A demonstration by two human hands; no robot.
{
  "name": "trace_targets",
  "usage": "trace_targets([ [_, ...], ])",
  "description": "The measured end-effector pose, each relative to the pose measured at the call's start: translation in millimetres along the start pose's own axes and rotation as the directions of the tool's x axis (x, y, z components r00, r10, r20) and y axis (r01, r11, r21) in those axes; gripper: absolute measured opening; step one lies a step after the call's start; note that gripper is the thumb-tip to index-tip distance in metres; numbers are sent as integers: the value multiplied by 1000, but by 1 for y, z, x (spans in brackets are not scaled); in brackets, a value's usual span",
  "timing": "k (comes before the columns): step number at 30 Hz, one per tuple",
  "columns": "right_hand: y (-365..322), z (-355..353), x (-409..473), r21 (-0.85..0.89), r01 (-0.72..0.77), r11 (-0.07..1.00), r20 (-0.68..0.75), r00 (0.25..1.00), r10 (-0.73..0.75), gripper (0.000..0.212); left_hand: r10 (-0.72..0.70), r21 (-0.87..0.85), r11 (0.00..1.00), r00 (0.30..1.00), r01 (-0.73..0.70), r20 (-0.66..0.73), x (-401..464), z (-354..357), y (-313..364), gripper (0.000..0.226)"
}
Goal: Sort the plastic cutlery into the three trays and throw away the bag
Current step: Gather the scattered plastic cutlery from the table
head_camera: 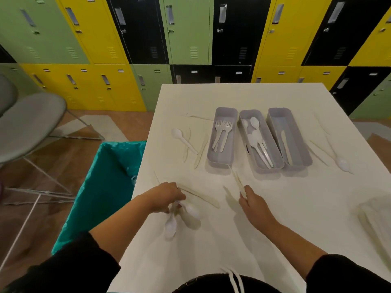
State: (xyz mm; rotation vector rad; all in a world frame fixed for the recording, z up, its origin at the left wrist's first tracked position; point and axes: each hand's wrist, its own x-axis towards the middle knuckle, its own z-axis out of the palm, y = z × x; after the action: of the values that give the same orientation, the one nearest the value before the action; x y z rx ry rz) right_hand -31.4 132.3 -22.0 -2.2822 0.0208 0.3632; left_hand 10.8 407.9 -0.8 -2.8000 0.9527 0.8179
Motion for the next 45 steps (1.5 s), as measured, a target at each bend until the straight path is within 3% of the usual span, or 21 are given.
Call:
trace_targets([
  [4, -7, 10, 6, 86, -56, 995, -25, 998, 58, 4, 66, 56, 996, 997, -64, -39, 4, 4, -2, 26],
  [9, -11, 17, 4, 108, -92, 990, -33, 995, 96, 9, 121, -9, 992, 980, -124, -160, 8, 2, -2, 24],
  [13, -15, 22, 2, 149, -108, 983, -54, 992, 117, 8, 117, -28, 991, 933, -134, -342, 13, -1, -2, 27],
  [18, -25, 26, -2, 379, -206, 902, -30, 972, 234, 14, 28, -73, 995, 883, -70, -469, 26, 3, 7, 43],
  [22, -29, 25, -6, 515, -255, 818, -21, 951, 309, 14, -82, -134, 991, 896, 25, -437, 37, 4, 17, 30],
  [27, -28, 20, -11, 542, -288, 789, -3, 939, 344, 13, -71, -139, 990, 956, 32, -285, 42, 6, 21, 46],
  [31, -26, 14, -14, 554, -291, 780, 25, 942, 334, 13, -78, -101, 993, 968, 56, -236, 50, 4, 26, 33],
  [34, -23, 10, -14, 568, -306, 764, 52, 940, 337, 14, -102, -82, 993, 975, 87, -197, 51, 2, 31, 36],
  [39, -17, 3, -14, 589, -321, 742, 95, 939, 331, 16, -128, -142, 985, 965, 97, -230, 50, 5, 37, 26],
  [45, -12, -2, -10, 524, -340, 781, 193, 940, 280, 19, -249, -358, 924, 922, 135, -297, 45, -1, 46, 23],
])
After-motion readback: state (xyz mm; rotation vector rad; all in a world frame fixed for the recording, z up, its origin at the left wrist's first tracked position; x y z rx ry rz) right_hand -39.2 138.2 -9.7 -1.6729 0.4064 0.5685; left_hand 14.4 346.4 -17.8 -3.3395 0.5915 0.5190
